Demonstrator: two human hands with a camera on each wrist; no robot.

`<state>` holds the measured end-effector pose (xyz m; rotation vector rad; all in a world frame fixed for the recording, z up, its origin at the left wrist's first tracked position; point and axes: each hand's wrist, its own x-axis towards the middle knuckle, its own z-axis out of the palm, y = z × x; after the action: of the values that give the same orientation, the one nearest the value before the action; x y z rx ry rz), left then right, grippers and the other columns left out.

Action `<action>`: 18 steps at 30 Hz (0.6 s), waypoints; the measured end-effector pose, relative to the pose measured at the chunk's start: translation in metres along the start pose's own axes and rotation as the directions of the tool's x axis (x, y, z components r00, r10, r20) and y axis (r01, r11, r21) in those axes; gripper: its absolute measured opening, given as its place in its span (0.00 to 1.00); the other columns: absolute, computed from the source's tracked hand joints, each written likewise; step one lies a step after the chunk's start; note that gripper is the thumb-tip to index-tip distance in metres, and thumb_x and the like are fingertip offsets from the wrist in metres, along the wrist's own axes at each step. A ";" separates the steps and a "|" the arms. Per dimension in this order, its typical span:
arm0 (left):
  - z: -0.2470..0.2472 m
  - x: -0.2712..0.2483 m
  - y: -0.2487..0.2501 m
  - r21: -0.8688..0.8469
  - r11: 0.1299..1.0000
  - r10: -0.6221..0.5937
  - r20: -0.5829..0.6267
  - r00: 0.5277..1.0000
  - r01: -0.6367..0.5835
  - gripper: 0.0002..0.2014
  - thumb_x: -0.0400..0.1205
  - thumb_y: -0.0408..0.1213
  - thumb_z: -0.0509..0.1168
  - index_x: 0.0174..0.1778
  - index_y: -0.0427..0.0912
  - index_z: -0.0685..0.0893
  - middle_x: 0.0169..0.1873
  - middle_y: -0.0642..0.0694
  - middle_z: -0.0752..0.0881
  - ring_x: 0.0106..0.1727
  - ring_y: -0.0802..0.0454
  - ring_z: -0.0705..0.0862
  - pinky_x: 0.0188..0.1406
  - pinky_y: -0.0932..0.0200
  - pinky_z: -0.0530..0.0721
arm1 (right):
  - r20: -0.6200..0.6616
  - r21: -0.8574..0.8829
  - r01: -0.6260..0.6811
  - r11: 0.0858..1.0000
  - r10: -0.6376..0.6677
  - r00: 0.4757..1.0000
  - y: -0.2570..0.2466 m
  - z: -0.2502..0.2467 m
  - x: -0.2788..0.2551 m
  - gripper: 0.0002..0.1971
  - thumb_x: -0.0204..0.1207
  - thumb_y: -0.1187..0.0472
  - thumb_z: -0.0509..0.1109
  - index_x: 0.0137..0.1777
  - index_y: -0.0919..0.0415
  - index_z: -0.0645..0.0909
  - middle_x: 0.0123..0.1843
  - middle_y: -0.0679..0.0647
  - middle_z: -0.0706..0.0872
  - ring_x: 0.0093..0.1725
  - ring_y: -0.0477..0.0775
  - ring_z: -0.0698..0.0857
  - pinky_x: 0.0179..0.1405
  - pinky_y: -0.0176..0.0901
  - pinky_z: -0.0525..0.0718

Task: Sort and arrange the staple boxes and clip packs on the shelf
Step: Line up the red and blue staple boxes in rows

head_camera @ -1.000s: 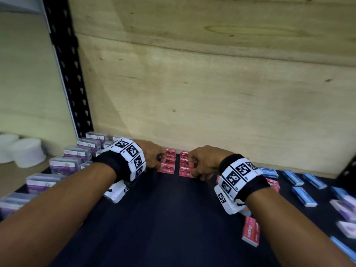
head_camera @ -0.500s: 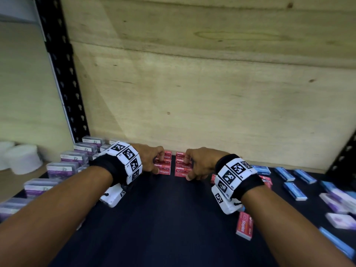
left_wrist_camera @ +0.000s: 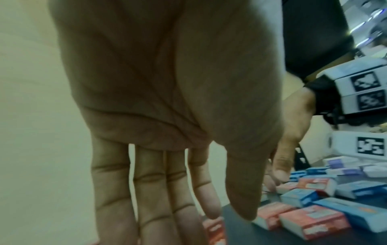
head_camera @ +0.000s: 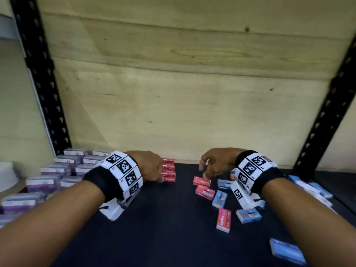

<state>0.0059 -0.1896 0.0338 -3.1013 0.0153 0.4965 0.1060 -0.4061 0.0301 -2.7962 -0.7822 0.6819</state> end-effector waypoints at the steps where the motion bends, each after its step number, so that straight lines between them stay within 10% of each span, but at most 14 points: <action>1: 0.003 0.002 0.009 -0.016 0.999 0.045 0.003 0.999 -0.045 0.13 0.80 0.53 0.67 0.53 0.48 0.83 0.39 0.53 0.84 0.44 0.52 0.83 0.51 0.54 0.83 | 0.005 -0.014 -0.016 1.000 0.016 1.000 0.005 -0.001 -0.003 0.12 0.73 0.52 0.80 0.54 0.49 0.83 0.46 0.58 0.91 0.41 0.53 0.85 0.52 0.48 0.87; 8: 0.014 0.022 0.069 0.027 0.934 0.358 -0.035 0.933 -0.357 0.19 0.83 0.47 0.67 0.71 0.56 0.76 0.42 0.54 0.79 0.43 0.53 0.77 0.44 0.60 0.73 | -0.005 -0.092 -0.106 0.990 0.106 0.994 0.037 0.003 -0.030 0.11 0.76 0.60 0.76 0.58 0.53 0.86 0.47 0.44 0.87 0.55 0.51 0.86 0.55 0.44 0.83; 18: 0.021 0.044 0.094 -0.029 0.926 0.378 0.037 0.925 -0.378 0.21 0.79 0.41 0.73 0.67 0.54 0.79 0.41 0.59 0.76 0.46 0.54 0.76 0.53 0.54 0.78 | -0.071 -0.153 -0.257 0.954 0.249 0.966 0.082 0.002 -0.042 0.17 0.72 0.58 0.80 0.60 0.48 0.83 0.54 0.45 0.82 0.56 0.50 0.80 0.63 0.47 0.80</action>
<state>0.0402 -0.2840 0.0004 -3.1102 0.6236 0.5669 0.1105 -0.4980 0.0222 -3.0827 -0.4931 0.6054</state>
